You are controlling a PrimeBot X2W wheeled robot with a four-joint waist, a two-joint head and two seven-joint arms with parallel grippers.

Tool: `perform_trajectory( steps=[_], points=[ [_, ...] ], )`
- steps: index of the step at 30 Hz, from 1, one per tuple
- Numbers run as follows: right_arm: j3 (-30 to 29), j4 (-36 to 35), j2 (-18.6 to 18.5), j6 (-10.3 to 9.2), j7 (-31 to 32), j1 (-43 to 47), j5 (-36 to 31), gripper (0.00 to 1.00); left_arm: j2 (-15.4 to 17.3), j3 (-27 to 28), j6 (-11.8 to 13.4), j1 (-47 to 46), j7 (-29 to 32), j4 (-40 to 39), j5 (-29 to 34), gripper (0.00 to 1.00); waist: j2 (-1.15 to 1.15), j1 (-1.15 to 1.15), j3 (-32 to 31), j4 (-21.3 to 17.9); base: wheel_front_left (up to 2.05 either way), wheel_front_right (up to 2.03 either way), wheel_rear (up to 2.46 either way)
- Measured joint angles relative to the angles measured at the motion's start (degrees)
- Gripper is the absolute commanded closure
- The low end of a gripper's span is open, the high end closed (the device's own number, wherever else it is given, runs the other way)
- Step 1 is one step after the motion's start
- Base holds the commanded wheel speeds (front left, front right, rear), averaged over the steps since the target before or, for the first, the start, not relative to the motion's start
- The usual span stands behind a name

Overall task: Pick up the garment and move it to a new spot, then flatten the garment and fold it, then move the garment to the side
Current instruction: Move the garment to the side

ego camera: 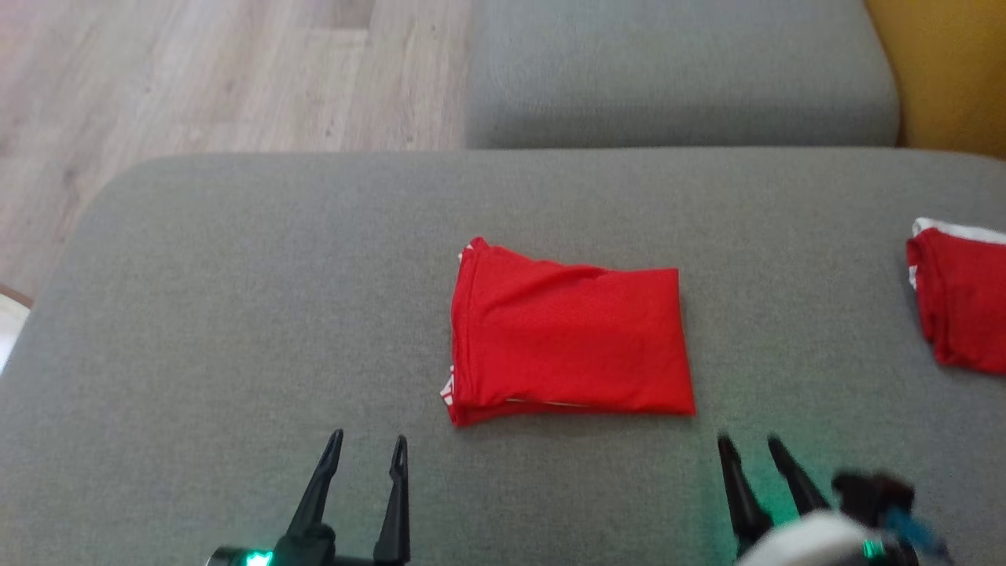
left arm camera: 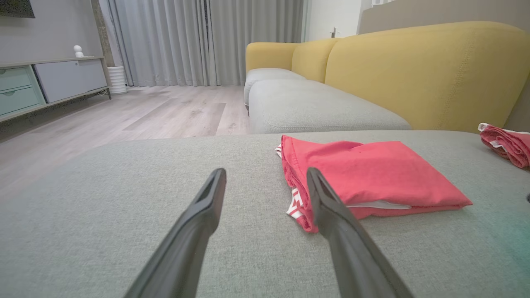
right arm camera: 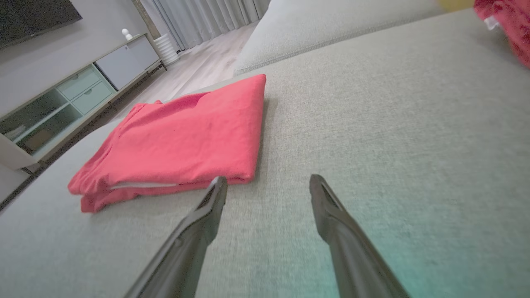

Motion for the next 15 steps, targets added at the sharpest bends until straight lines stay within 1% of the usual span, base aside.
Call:
perform_trajectory(
  steps=[6,10,15],
  points=[
    [0.8,3.4,-0.5,0.0,8.4,-12.1,9.4,0.0,-0.2,-1.5,0.0,-2.8,0.0,0.2,0.4,0.0,0.0,0.0,3.8,-0.3,0.0,0.0,0.0],
    [0.8,7.4,-1.5,0.0,13.1,-19.3,13.3,0.0,-0.4,-2.5,0.0,-5.7,0.0,0.4,0.4,0.0,0.0,0.01,6.5,-0.3,0.0,0.0,0.0],
    [0.7,12.9,-1.6,0.0,17.0,-24.3,17.2,0.0,-0.5,-4.2,0.5,-8.2,0.0,0.8,0.3,0.0,0.0,0.01,8.6,0.5,0.0,0.0,0.0]
  ],
)
